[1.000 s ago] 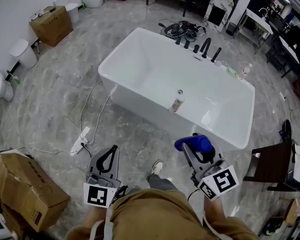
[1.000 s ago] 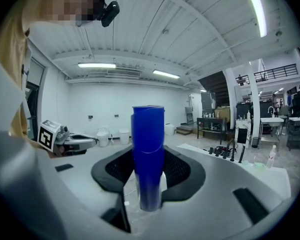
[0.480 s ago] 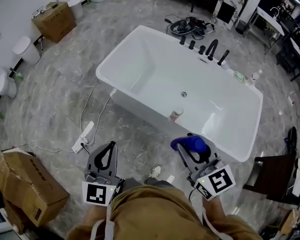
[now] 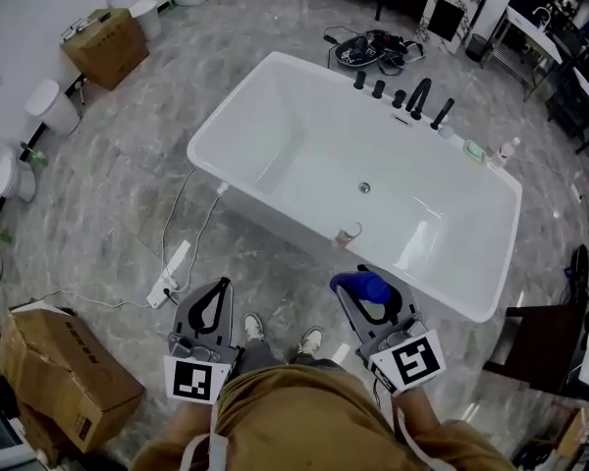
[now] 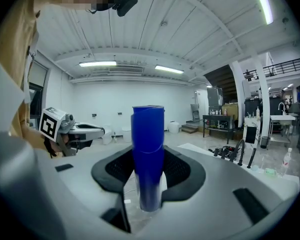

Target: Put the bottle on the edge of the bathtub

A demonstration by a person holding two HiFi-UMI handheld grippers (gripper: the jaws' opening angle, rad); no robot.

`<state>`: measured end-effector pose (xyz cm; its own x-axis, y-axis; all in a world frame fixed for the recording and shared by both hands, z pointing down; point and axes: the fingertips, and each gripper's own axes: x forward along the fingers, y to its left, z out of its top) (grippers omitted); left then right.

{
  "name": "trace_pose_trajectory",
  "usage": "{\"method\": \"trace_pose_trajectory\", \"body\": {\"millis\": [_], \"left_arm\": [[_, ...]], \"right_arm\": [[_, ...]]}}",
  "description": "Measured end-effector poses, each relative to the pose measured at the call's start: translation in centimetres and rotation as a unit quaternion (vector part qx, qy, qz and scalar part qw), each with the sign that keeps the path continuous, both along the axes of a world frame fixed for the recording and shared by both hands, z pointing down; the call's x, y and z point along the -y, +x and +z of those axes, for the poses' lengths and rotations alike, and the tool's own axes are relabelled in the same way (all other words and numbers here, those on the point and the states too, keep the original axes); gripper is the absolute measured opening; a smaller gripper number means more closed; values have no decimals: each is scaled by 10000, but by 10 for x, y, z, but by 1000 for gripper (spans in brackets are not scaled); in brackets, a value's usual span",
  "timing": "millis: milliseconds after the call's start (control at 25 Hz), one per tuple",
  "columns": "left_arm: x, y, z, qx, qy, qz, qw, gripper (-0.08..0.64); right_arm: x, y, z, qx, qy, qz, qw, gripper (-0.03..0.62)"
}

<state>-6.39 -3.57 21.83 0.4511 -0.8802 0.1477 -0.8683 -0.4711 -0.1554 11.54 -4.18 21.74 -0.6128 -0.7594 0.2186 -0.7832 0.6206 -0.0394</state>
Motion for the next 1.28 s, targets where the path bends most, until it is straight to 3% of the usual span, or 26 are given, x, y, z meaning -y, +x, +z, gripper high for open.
{"method": "trace_pose_trajectory", "body": {"millis": [400, 680, 880, 1280], "left_arm": [[51, -29, 25, 25, -195, 475, 9987, 6], [87, -37, 54, 167, -278, 770, 9965, 6], [103, -37, 88, 13, -412, 867, 9954, 6], [142, -20, 165, -68, -527, 1290, 9902, 6]], "right_arm": [[42, -25, 31, -133, 94, 915, 9957, 161], [86, -38, 82, -129, 98, 1490, 9887, 161], [108, -49, 121, -308, 245, 1631, 9858, 161], [150, -45, 212, -334, -41, 2136, 9763, 161]]}}
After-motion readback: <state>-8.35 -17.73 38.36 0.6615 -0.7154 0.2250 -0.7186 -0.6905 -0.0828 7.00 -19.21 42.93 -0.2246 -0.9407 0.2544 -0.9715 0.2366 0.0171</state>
